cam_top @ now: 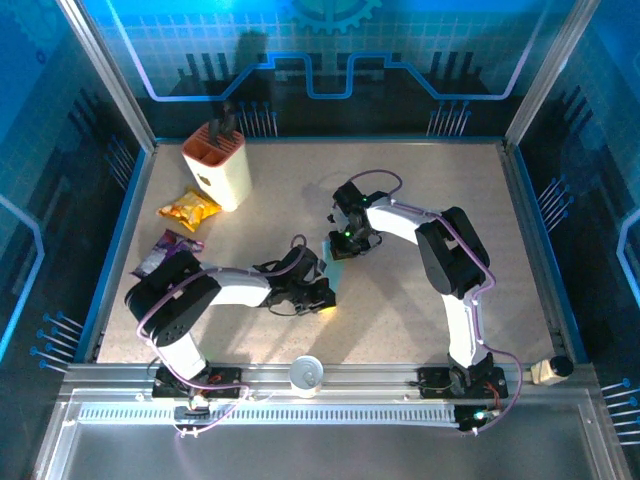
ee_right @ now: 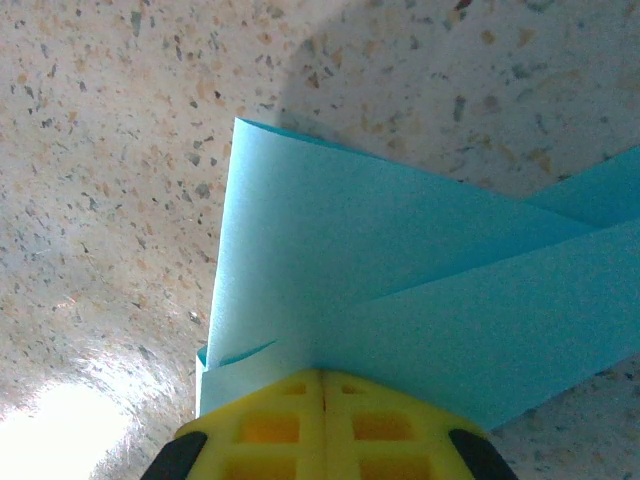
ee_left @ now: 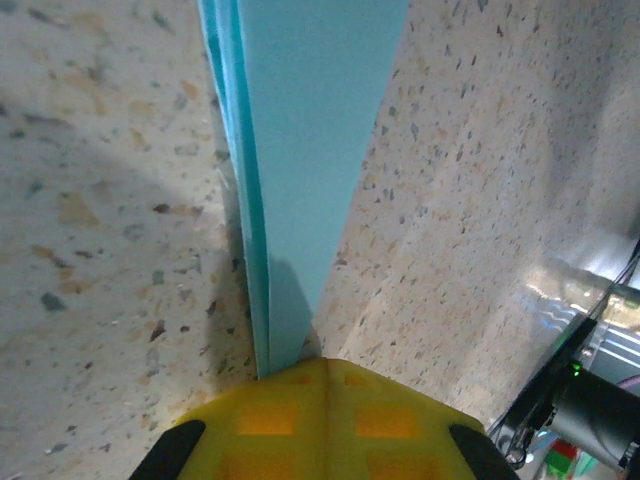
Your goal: Fold a paper plane with a square sheet of paper (fold left side to right side)
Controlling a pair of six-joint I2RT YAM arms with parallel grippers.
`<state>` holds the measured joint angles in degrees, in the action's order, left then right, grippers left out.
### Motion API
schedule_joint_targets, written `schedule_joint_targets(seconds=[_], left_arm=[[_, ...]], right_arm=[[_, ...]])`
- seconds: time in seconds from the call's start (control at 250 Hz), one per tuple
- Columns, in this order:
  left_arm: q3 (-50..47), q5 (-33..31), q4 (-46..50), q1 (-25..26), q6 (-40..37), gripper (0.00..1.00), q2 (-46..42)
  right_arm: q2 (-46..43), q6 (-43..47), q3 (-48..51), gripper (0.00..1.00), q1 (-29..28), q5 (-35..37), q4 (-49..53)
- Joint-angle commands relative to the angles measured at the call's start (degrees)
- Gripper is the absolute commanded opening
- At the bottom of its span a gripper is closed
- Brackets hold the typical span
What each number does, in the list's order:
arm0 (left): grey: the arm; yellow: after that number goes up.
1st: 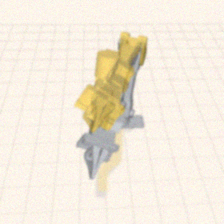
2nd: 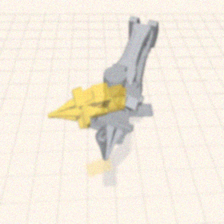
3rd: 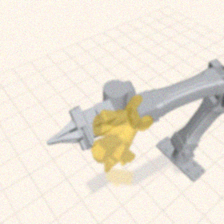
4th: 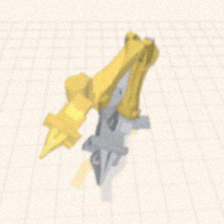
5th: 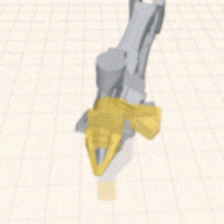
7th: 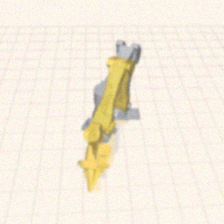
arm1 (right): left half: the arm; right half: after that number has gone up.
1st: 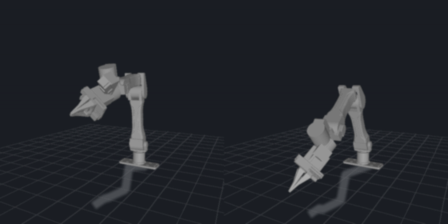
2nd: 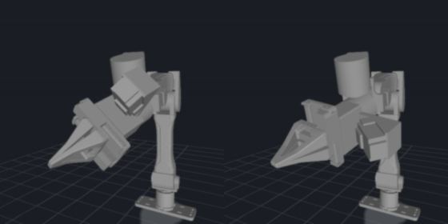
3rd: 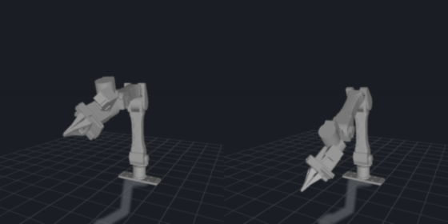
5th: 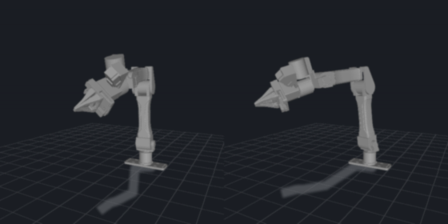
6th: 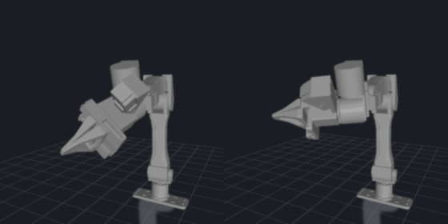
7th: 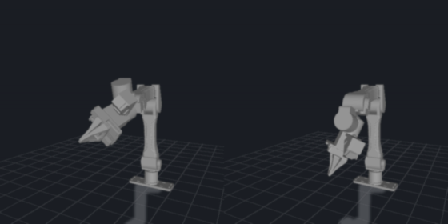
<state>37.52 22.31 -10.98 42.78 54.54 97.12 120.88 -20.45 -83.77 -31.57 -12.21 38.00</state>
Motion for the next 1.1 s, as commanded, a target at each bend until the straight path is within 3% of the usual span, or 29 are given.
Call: schedule_joint_targets(seconds=[0.0, 0.352, 0.775, 1.099], left_arm=[[-5.2, 0.7, 3.6, 1.7, 3.6, 0.00, -0.3], [0.4, 1.5, 9.3, -0.5, 0.6, 0.00, -7.4], [12.9, 4.4, 9.5, -3.0, -4.4, 0.00, 4.9], [11.2, 3.6, 9.8, -2.8, -5.0, 0.00, 7.3]], right_arm=[[8.2, 1.1, 4.3, 0.00, -0.1, 13.7, 5.0], [8.0, 0.9, 4.0, 0.00, -0.1, 13.4, 5.0], [8.2, 0.9, 3.6, 0.00, -0.2, 13.2, 5.2], [8.7, 1.1, 3.3, 0.00, -0.2, 13.8, 5.6]])
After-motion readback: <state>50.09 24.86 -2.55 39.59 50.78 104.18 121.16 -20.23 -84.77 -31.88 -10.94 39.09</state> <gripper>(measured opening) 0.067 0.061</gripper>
